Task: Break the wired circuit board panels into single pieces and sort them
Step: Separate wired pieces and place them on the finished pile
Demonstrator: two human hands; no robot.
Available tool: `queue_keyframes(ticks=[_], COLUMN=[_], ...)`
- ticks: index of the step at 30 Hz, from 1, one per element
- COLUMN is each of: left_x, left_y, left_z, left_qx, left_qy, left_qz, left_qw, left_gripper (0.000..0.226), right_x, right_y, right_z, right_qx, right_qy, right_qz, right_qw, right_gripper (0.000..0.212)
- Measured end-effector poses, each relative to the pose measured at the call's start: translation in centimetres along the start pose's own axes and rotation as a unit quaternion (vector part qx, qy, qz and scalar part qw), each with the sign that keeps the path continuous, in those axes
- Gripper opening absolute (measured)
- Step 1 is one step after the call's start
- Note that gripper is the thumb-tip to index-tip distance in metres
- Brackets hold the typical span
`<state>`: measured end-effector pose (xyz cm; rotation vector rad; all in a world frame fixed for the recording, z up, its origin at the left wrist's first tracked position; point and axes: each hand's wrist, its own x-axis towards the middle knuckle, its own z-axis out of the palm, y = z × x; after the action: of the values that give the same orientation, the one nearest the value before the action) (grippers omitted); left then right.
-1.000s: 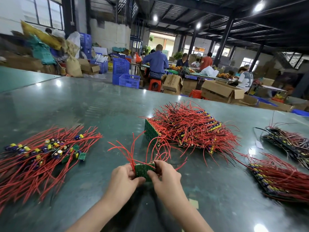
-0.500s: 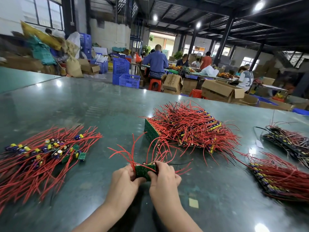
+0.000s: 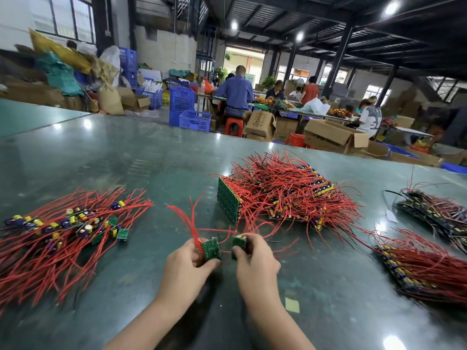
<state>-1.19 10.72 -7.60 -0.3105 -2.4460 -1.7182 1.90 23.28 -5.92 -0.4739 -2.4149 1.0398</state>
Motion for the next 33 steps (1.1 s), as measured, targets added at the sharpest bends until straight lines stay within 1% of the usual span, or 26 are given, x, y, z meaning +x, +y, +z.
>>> queue_keyframes(ticks=[1,2,4,5,6,7,8,9,10,11,12,13,14,15,16,17,18,19,20,21,23,26,29,31,33], left_x=[0.4,0.7,1.0,1.0,1.0,1.0,0.9,0.7,0.3,0.0,-0.3,-0.5,-0.5,-0.4,-0.2,0.0,0.2,0.4,0.5,0.6,0.7,0.6,0.5,0.6,0.7], left_y=[-0.4,-0.7,-1.3,-1.3,-1.1,-0.9,-0.7,-0.3,0.0,0.4,0.7,1.1,1.2,1.2,1.1,1.0,0.9,0.8,0.7,0.6,0.3,0.2,0.3,0.3,0.4], left_z=[-0.2,-0.3,-0.1,-0.1,-0.1,-0.2,-0.4,-0.5,-0.5,-0.4,-0.4,-0.3,-0.2,-0.2,-0.3,-0.4,-0.5,-0.6,-0.6,-0.6,-0.7,-0.9,-0.7,-0.7,-1.1], left_qx=[0.010,0.029,0.087,0.114,0.140,0.152,0.141,0.109,0.060,-0.014,-0.102,-0.186,-0.248,-0.279,-0.281,-0.264,-0.235,-0.200,-0.163,-0.129,-0.099,-0.155,-0.214,-0.233,-0.236], left_qy=[0.000,-0.002,-0.006,0.003,0.033,0.073,0.105,0.122,0.118,0.090,0.046,0.003,-0.026,-0.032,-0.025,-0.014,-0.005,0.003,0.012,0.023,0.028,-0.018,-0.050,-0.060,-0.076], left_qz=[-0.006,-0.009,-0.007,0.000,0.027,0.078,0.139,0.198,0.243,0.269,0.261,0.231,0.198,0.175,0.167,0.172,0.186,0.206,0.228,0.250,0.263,0.203,0.140,0.114,0.101], left_qw=[1.000,1.000,0.996,0.993,0.989,0.983,0.975,0.966,0.961,0.959,0.959,0.955,0.948,0.944,0.945,0.949,0.954,0.958,0.960,0.959,0.959,0.967,0.965,0.964,0.964], left_gripper=[0.044,0.059,0.092,0.105,0.112,0.114,0.110,0.101,0.089,0.076,0.064,0.052,0.042,0.035,0.032,0.033,0.034,0.036,0.037,0.037,0.038,0.040,0.054,0.065,0.063], right_x=[0.3,0.5,0.9,1.0,1.1,1.1,1.0,0.9,0.7,0.6,0.3,0.1,-0.1,-0.2,-0.2,-0.2,-0.1,0.0,0.0,0.1,0.1,0.4,0.8,0.8,0.9], right_y=[0.1,0.3,0.2,0.1,0.0,-0.1,-0.3,-0.6,-0.7,-0.9,-1.1,-1.2,-1.2,-1.3,-1.3,-1.2,-1.1,-1.1,-1.0,-1.0,-0.8,-0.6,-0.5,-0.5,-0.5], right_z=[-0.5,-1.0,-1.7,-1.9,-2.0,-2.0,-2.0,-2.1,-2.2,-2.2,-2.2,-2.2,-2.2,-2.2,-2.3,-2.4,-2.4,-2.5,-2.5,-2.6,-2.5,-2.8,-3.2,-3.4,-3.8], right_qx=[0.046,0.100,0.221,0.275,0.320,0.358,0.388,0.415,0.435,0.449,0.457,0.461,0.461,0.454,0.439,0.407,0.353,0.283,0.224,0.187,0.164,0.146,0.128,0.125,0.126], right_qy=[0.013,0.016,-0.005,-0.019,-0.031,-0.042,-0.052,-0.061,-0.069,-0.081,-0.102,-0.129,-0.155,-0.173,-0.182,-0.177,-0.152,-0.113,-0.077,-0.053,-0.048,-0.062,-0.073,-0.099,-0.123], right_qz=[0.004,0.006,0.031,0.051,0.070,0.083,0.085,0.078,0.061,0.035,0.005,-0.023,-0.044,-0.058,-0.071,-0.092,-0.123,-0.160,-0.197,-0.227,-0.254,-0.258,-0.242,-0.227,-0.220], right_qw=[0.999,0.995,0.975,0.960,0.944,0.929,0.916,0.905,0.896,0.889,0.884,0.878,0.872,0.872,0.877,0.891,0.915,0.939,0.951,0.954,0.952,0.953,0.959,0.961,0.959], right_gripper=[0.019,0.017,0.017,0.017,0.016,0.015,0.015,0.015,0.015,0.015,0.015,0.015,0.016,0.017,0.016,0.016,0.019,0.022,0.023,0.025,0.027,0.023,0.020,0.022,0.023])
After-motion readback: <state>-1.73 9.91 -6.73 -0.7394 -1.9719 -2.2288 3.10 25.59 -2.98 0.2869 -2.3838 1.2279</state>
